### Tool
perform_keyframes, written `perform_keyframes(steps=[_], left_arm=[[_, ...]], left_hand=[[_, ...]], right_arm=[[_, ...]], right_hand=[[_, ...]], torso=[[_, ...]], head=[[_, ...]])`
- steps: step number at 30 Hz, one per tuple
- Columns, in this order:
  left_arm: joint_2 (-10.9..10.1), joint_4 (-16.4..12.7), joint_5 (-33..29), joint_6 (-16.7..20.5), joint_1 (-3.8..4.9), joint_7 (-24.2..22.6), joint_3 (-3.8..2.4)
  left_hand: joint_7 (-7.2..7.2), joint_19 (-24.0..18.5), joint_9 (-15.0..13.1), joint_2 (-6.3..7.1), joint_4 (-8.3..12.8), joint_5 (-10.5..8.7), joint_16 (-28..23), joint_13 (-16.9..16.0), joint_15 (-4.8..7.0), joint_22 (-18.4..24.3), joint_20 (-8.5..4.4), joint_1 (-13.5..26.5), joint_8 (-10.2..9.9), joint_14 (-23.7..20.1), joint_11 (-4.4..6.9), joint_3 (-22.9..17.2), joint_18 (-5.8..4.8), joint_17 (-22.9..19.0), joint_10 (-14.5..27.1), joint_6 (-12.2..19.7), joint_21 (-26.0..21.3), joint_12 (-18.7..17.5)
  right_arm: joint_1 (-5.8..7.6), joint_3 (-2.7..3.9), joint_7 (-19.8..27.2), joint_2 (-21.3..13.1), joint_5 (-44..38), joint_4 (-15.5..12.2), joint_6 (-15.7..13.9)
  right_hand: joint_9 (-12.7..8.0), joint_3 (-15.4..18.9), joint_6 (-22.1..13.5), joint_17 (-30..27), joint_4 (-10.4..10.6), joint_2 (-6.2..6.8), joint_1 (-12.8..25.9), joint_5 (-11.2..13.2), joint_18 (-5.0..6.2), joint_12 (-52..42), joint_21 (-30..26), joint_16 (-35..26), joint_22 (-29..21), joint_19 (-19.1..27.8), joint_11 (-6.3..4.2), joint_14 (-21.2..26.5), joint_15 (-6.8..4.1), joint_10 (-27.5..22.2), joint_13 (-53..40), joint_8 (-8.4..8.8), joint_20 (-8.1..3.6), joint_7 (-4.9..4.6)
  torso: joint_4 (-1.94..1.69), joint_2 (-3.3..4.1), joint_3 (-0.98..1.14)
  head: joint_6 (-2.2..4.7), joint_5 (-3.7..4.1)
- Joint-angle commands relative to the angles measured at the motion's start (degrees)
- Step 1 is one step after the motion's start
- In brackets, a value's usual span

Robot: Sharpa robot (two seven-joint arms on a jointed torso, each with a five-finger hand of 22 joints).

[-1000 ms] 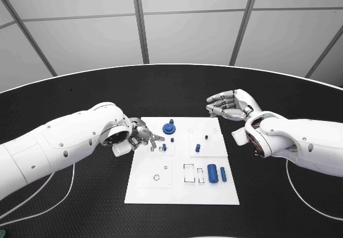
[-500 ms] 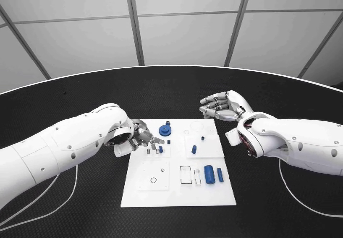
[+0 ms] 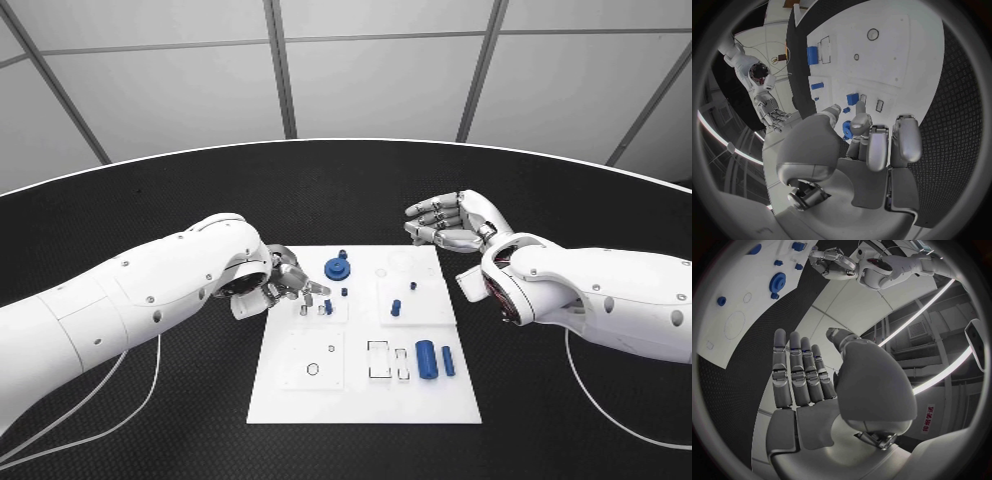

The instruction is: Assemble the parts on the task board

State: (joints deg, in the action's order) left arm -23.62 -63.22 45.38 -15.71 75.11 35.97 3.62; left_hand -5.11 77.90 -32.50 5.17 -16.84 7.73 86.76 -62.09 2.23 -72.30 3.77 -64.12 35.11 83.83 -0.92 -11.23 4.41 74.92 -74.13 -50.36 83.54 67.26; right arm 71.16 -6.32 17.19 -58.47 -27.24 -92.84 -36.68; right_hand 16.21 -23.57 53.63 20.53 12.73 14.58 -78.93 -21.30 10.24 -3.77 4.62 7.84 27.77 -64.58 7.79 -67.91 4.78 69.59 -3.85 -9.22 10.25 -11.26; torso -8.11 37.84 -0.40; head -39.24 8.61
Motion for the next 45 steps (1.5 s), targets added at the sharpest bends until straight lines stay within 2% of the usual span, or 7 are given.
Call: perform_keyframes(steps=[1, 8, 12, 28, 45], left_arm=[[0.2, 0.4, 0.0, 0.0, -0.03, 0.0, 0.0], [1.3, 1.8, 0.0, 0.0, -0.2, -0.1, 0.0], [2.0, 2.7, 0.0, -0.2, -0.27, -0.1, 0.0], [4.9, 6.2, 2.2, -0.7, -0.59, -0.3, 0.0], [6.2, 7.5, 3.9, -1.6, -1.23, -0.2, 0.0]], left_hand=[[0.14, 0.4, -0.1, 0.46, 0.0, -0.08, 0.4, 0.0, 0.38, -0.1, -0.18, 0.2, 0.4, 4.6, 0.11, 0.2, -0.64, 8.5, -0.1, 0.1, 0.3, 0.3], [0.18, 0.5, -0.3, 0.4, 0.1, -0.05, 0.4, 0.1, 0.4, -0.2, -0.19, 0.1, 0.5, 4.6, 0.15, 0.2, -0.66, 8.6, -0.1, 0.1, 0.3, 0.3], [0.2, 0.4, -0.4, 0.37, 0.1, -0.02, 0.5, 0.1, 0.42, -0.2, -0.19, 0.1, 0.6, 4.6, 0.17, 0.1, -0.66, 8.7, 0.0, 0.2, 0.3, 0.2], [0.23, 0.5, -0.9, 0.28, 0.2, 0.08, 0.6, 0.1, 0.46, -0.3, -0.22, -0.4, 0.8, 4.7, 0.22, -0.1, -0.67, 8.9, 0.1, 0.5, 0.4, 0.3], [0.24, 0.5, -1.3, 0.22, 0.2, 0.13, 0.7, 0.3, 0.47, -0.4, -0.24, -0.9, 0.9, 4.7, 0.22, -0.3, -0.69, 9.1, 0.2, 0.7, 0.4, 0.2]], right_arm=[[0.0, 0.0, 0.0, 0.2, 0.0, 0.1, 0.1], [0.0, 0.0, -0.1, 0.5, 0.0, 0.3, 0.2], [0.0, -0.01, -0.1, 0.7, 0.0, 0.4, 0.2], [0.0, -0.01, -0.2, 1.1, 0.0, 0.5, 0.1], [0.0, -0.01, -0.3, 1.2, 0.0, 0.6, 0.2]], right_hand=[[-0.1, 0.3, 0.0, -0.1, 0.0, -0.02, 0.5, -0.4, 0.13, 0.1, -0.4, -0.2, -0.2, -0.1, -0.02, 0.3, 0.02, -0.3, 0.1, 0.36, 0.3, -0.46], [-0.1, 0.3, 0.0, -0.1, 0.0, -0.06, 0.5, -0.7, 0.13, 0.0, -0.5, -0.3, -0.4, 0.0, 0.02, 0.3, 0.04, -0.4, 0.1, 0.37, 0.34, -0.5], [-0.1, 0.2, 0.1, -0.1, 0.0, -0.09, 0.5, -0.9, 0.13, 0.0, -0.5, -0.3, -0.5, 0.0, 0.03, 0.3, 0.05, -0.4, 0.1, 0.38, 0.35, -0.51], [-0.1, 0.1, 0.1, -0.1, -0.1, -0.24, 0.4, -1.2, 0.16, 0.0, -0.6, -0.4, -0.7, -0.1, 0.04, 0.3, 0.06, -0.4, 0.1, 0.39, 0.37, -0.57], [-0.1, 0.1, 0.1, -0.1, -0.1, -0.29, 0.4, -1.3, 0.16, 0.0, -0.6, -0.4, -0.8, -0.1, 0.05, 0.2, 0.06, -0.3, 0.1, 0.38, 0.37, -0.6]], torso=[[-0.04, -0.04, -0.05], [0.05, 0.02, -0.06], [0.03, 0.07, -0.04], [0.09, 0.29, 0.03], [0.06, 0.24, -0.02]], head=[[0.12, -0.51], [0.1, -1.35], [0.03, -1.18], [-0.97, -1.58], [-1.37, -1.44]])
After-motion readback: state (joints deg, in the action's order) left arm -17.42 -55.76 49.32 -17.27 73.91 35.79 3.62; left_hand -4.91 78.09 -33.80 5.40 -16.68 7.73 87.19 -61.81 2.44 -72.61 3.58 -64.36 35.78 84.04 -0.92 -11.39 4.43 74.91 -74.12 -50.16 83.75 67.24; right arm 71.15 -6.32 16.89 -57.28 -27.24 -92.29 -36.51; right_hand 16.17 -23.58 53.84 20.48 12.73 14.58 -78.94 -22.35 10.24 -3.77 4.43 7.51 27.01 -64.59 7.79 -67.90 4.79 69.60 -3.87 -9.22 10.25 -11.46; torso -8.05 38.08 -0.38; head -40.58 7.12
